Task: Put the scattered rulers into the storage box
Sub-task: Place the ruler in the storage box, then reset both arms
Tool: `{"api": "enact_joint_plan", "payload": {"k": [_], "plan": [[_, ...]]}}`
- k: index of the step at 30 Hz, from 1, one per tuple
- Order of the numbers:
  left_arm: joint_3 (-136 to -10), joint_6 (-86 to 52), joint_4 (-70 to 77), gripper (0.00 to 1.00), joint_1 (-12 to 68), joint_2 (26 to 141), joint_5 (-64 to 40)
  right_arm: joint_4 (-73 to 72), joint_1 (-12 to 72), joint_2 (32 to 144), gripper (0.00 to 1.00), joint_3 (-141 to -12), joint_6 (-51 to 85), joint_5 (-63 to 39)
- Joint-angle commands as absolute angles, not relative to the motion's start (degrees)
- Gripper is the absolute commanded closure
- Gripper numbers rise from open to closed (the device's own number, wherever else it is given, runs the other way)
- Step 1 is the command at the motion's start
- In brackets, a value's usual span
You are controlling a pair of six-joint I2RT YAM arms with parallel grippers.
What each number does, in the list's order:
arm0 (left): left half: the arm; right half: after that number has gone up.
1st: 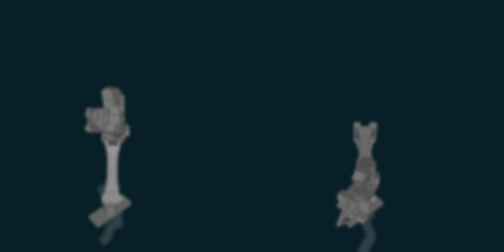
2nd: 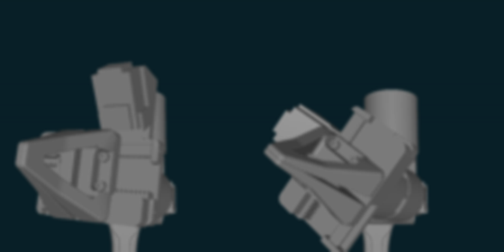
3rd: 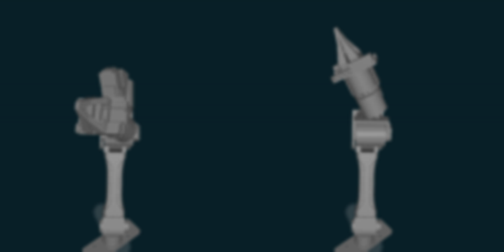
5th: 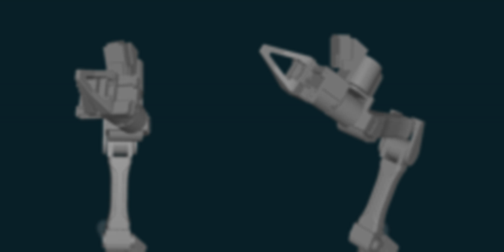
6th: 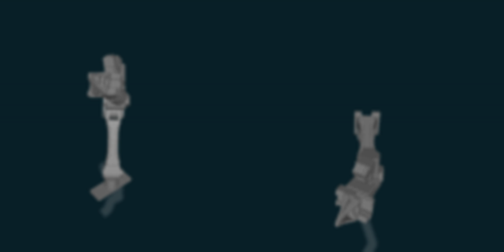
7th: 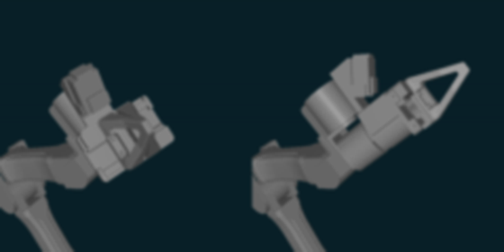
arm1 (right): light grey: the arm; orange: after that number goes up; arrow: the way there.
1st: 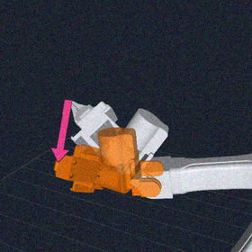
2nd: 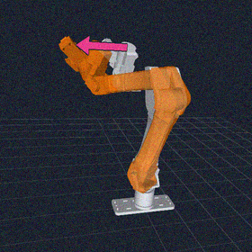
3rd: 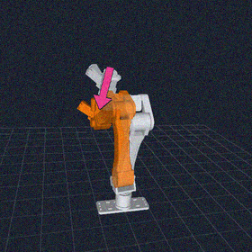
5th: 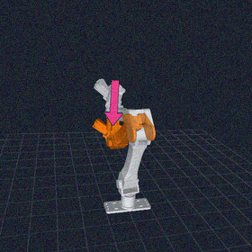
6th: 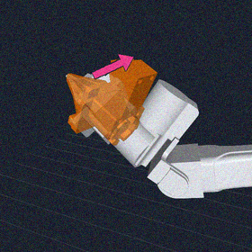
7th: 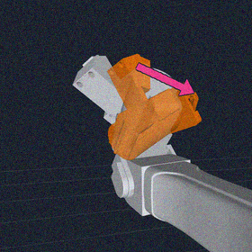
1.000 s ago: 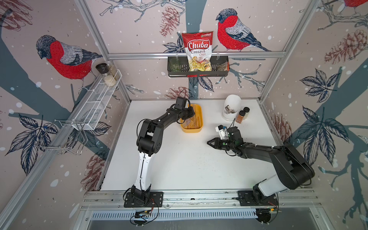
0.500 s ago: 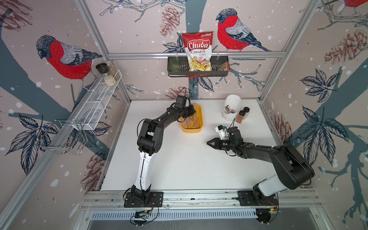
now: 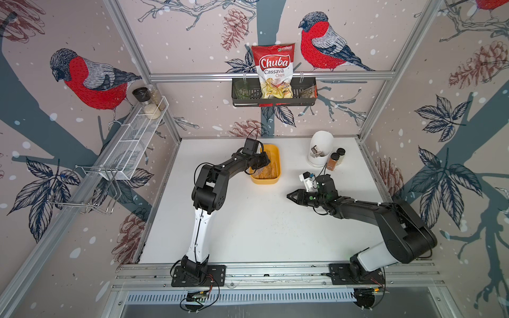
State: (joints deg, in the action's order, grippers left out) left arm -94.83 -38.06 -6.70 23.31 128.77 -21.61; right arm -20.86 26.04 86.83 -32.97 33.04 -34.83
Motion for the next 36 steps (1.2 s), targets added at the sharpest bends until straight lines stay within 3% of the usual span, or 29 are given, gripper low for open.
{"api": "enact_joint_plan", "payload": {"k": [1,4,8,12,14,17,19,20,22,24,28,29,30,31,32,33,35,36], "plan": [[-91.7,-36.7,-4.8,0.34,23.7,124.4,-19.7,-16.6,24.8,84.7,0.43,-34.7,29.3,-32.4],[-86.4,-33.1,-6.0,0.05,24.6,116.5,-15.0,-11.0,23.3,79.7,0.24,-35.8,26.3,-25.0],[-70.4,-26.9,-0.7,0.04,26.0,99.3,-1.5,-8.7,22.8,69.5,0.00,-34.5,24.4,-3.5],[-42.2,-12.5,22.1,0.04,29.5,79.6,20.1,-19.5,22.4,65.1,0.00,-28.4,12.3,17.3],[-35.4,-5.4,24.0,0.05,29.3,72.7,23.5,-26.7,19.2,66.2,0.00,-25.3,10.1,23.4],[-28.1,-2.5,25.0,0.05,20.5,67.1,16.1,-32.6,11.3,69.7,0.00,-24.0,9.5,22.2],[-22.0,-0.1,32.0,0.06,13.0,66.9,8.2,-50.3,8.9,70.2,0.00,-15.4,6.2,19.8],[-19.4,2.4,36.8,0.06,11.6,68.2,7.3,-57.6,8.2,70.7,0.00,-11.6,4.4,17.6],[-17.0,5.5,43.9,0.06,9.1,73.0,8.1,-72.5,7.8,75.4,0.00,-6.8,3.5,22.6],[-17.4,7.9,47.1,0.07,7.8,75.4,6.0,-72.7,7.8,74.4,0.00,-5.9,1.8,21.6],[-14.3,3.3,63.7,0.06,2.8,81.1,-0.4,-92.1,6.7,91.6,0.01,-6.8,0.1,22.2],[-13.3,2.9,67.6,0.06,2.7,83.4,0.4,-82.3,6.5,88.7,0.00,-9.7,2.3,23.6],[-12.6,2.1,71.4,0.06,2.3,86.6,1.6,-68.2,2.9,85.4,0.01,-13.2,6.4,18.1],[-12.7,1.0,76.0,0.06,2.0,89.2,2.9,-72.4,0.1,86.9,0.01,-11.9,7.0,12.6],[-14.7,-0.6,70.9,0.06,0.8,88.6,2.9,-78.2,0.5,88.2,0.01,-10.3,6.3,13.2],[-16.6,-1.7,64.3,0.05,-0.4,87.2,1.7,-77.7,0.8,88.2,0.01,-10.7,6.2,13.7],[-15.5,-1.3,70.3,0.05,-0.3,89.5,1.7,-69.7,1.6,85.5,0.00,-12.6,6.1,14.9],[-17.1,-1.3,64.9,0.05,-0.3,87.8,1.4,-71.9,2.7,86.5,0.01,-12.2,4.9,16.2]]}}
